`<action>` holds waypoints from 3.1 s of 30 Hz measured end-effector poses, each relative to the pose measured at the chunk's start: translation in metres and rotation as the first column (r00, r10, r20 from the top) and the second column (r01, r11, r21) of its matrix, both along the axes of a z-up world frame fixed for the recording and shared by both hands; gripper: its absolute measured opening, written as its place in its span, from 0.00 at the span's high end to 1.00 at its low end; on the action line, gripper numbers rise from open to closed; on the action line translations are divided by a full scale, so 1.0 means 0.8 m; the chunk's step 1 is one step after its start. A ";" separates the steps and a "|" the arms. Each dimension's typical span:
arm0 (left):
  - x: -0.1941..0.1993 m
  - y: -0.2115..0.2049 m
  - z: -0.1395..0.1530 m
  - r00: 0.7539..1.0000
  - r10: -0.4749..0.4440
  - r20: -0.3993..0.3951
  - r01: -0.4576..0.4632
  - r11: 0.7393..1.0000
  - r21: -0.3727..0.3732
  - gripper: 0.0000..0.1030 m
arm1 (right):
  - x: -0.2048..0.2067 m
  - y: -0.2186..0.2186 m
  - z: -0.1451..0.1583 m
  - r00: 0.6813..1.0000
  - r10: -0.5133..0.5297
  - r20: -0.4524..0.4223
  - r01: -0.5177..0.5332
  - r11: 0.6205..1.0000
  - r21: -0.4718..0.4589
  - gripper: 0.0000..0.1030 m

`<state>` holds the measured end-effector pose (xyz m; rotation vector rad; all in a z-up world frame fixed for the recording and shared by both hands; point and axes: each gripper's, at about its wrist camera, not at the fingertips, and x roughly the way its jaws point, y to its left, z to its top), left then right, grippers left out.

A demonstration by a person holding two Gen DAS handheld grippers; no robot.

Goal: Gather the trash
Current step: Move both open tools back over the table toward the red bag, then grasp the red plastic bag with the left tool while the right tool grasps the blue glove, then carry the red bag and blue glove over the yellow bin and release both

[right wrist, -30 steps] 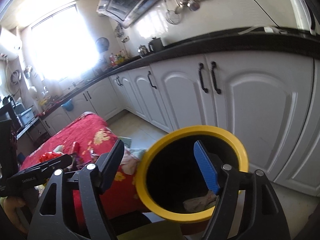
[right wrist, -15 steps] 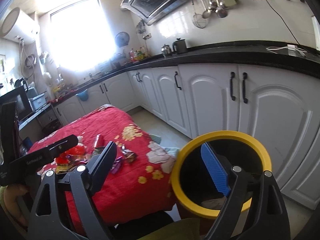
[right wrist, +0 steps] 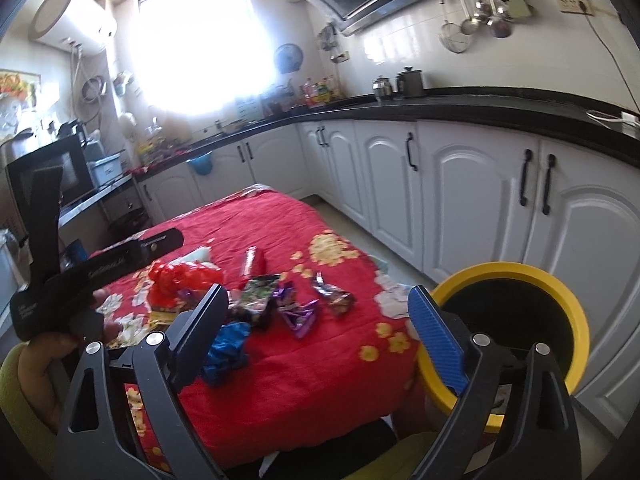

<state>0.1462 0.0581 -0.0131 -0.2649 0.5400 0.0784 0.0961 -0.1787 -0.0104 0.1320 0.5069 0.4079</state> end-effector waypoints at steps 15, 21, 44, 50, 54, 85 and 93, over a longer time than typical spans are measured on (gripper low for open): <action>-0.004 0.106 -0.013 0.985 0.169 -0.020 -0.170 0.981 -0.089 0.11 | 0.005 0.095 -0.018 0.990 0.127 -0.055 -0.131 0.989 -0.065 0.11; -0.002 0.149 -0.036 0.978 0.200 -0.066 -0.209 0.962 -0.176 0.11 | 0.015 0.129 -0.045 0.975 0.180 -0.129 -0.192 0.977 -0.092 0.11; 0.018 0.167 -0.086 0.983 0.094 -0.157 -0.146 0.920 -0.363 0.65 | 0.045 0.160 -0.127 0.907 0.233 -0.350 -0.266 0.963 -0.048 0.64; 0.022 0.166 -0.091 0.984 0.053 -0.171 -0.115 0.920 -0.374 0.88 | 0.040 0.156 -0.125 0.900 0.255 -0.353 -0.287 0.957 -0.039 0.74; 0.021 0.161 -0.086 0.987 0.029 -0.158 -0.086 0.928 -0.363 0.96 | 0.035 0.151 -0.121 0.900 0.258 -0.350 -0.288 0.957 -0.034 0.75; -0.017 0.083 0.013 0.997 -0.071 0.042 0.080 0.962 -0.262 0.98 | 0.020 0.056 -0.041 0.970 0.178 -0.163 -0.177 0.984 0.019 0.81; -0.018 0.047 0.020 0.991 -0.123 0.046 0.130 0.969 -0.210 0.98 | 0.028 0.002 -0.030 0.986 0.097 -0.134 -0.095 0.995 0.026 0.81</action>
